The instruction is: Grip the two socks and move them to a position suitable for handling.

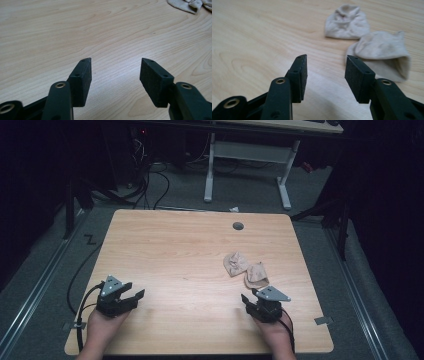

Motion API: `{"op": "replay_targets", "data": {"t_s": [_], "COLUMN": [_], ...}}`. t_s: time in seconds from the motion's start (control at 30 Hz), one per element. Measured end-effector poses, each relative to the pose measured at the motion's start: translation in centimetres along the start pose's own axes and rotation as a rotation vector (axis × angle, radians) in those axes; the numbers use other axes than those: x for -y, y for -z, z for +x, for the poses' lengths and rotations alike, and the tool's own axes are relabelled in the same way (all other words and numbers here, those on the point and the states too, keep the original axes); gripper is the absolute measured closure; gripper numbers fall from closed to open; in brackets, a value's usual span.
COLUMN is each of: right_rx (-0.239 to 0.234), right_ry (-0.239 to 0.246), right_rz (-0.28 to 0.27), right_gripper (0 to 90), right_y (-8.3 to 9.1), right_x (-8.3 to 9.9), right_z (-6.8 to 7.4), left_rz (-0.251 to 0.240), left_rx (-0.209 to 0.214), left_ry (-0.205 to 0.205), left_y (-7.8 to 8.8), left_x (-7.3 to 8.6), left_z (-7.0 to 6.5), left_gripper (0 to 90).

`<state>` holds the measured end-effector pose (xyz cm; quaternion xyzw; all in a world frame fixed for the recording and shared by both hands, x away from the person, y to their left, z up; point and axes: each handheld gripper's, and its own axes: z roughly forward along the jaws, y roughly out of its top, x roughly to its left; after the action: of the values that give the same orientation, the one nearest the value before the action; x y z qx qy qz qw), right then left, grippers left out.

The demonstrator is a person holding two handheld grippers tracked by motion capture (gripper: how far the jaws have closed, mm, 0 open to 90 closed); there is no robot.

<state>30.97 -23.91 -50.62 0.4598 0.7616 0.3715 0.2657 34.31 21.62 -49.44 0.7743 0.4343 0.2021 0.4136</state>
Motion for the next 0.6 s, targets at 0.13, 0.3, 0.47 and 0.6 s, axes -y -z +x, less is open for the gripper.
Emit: {"op": "replay_targets", "data": {"t_s": [0.13,0.3,0.47,0.6], "right_rx": [-0.007,-0.016,-0.03,-0.041], "right_ry": [-0.004,-0.017,-0.053,-0.053], "right_rz": [-0.002,0.013,0.021,0.023], "right_gripper": [52.0,52.2,52.2,52.0], "right_y": [-0.3,-0.7,-0.9,-1.1], "right_x": [-0.2,0.2,0.2,0.1], "right_z": [-0.1,-0.9,-1.1,-0.9], "left_rz": [0.019,0.04,0.039,0.03], "left_rx": [0.003,0.002,-0.01,-0.02], "left_ry": [-0.008,-0.027,-0.013,-0.008], "left_y": [-0.4,-1.0,-0.7,-0.3], "left_x": [0.0,0.0,0.1,0.3], "left_z": [-0.2,-0.3,-0.1,0.2], "left_gripper": [43.7,44.1,42.6,42.5]}}
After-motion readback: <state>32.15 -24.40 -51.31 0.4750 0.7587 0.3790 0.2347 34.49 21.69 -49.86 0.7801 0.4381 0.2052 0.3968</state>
